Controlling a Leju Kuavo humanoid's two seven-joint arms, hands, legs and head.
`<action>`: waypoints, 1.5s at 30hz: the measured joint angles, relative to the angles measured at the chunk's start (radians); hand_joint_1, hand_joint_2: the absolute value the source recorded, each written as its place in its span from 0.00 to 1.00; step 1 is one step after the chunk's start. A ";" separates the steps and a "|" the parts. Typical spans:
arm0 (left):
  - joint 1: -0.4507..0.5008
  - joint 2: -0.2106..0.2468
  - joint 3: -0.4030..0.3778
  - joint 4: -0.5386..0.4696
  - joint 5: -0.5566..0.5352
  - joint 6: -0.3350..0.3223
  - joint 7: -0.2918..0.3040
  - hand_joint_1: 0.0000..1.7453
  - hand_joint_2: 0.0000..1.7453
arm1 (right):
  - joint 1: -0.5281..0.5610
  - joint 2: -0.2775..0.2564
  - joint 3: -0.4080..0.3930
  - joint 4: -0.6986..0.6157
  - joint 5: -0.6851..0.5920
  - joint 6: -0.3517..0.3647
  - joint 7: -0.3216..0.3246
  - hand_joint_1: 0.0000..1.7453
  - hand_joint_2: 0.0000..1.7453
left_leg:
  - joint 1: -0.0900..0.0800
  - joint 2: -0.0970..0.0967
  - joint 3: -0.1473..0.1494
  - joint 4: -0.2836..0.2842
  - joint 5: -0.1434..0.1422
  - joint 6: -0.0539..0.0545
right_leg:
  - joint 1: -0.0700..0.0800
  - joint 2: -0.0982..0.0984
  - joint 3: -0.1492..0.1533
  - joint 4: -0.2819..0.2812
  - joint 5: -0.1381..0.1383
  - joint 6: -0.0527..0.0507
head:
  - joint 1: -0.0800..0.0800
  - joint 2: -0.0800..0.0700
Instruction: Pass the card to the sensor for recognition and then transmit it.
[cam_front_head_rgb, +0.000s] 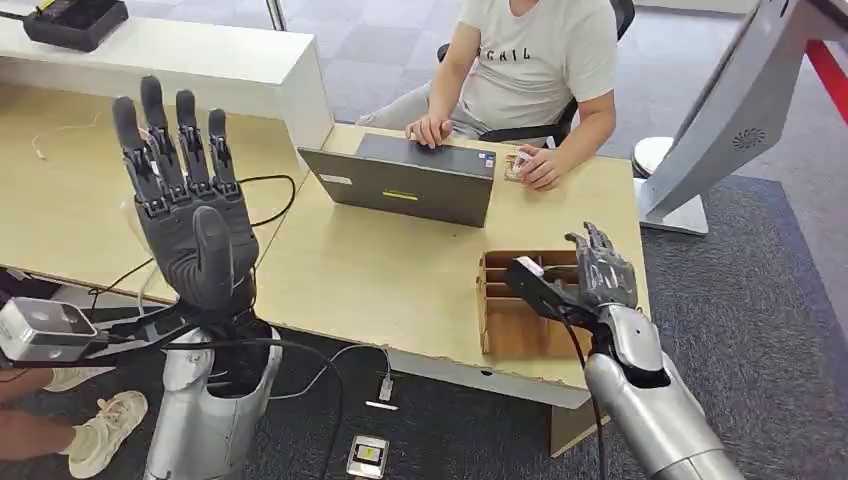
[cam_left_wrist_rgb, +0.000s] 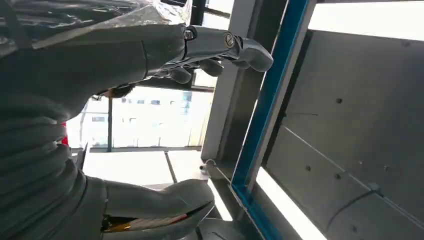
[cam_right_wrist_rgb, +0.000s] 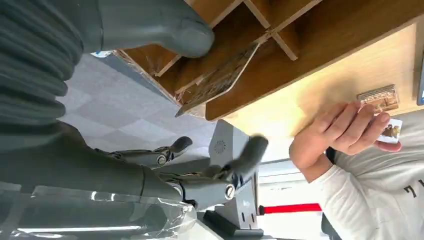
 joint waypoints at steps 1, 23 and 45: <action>0.001 0.000 0.000 0.000 0.000 0.000 0.000 0.00 1.00 | 0.002 -0.002 0.000 -0.004 0.000 0.000 0.000 1.00 1.00 | 0.000 0.000 0.000 0.000 0.000 0.000 | 0.000 0.000 0.000 0.000 0.000 0.000 | 0.000 0.000; 0.000 0.007 -0.011 0.000 0.006 0.022 0.000 0.00 1.00 | 0.010 -0.019 -0.008 -0.027 0.000 0.039 0.013 1.00 1.00 | 0.000 0.000 0.000 0.000 0.000 0.000 | 0.000 0.000 0.000 0.000 0.000 0.000 | 0.000 0.000; -0.010 0.010 -0.019 0.000 0.005 0.032 0.000 0.00 1.00 | 0.009 -0.010 -0.007 -0.020 -0.003 0.032 -0.005 1.00 1.00 | 0.000 0.000 0.000 0.000 0.000 0.000 | 0.000 0.000 0.000 0.000 0.000 0.000 | 0.000 0.000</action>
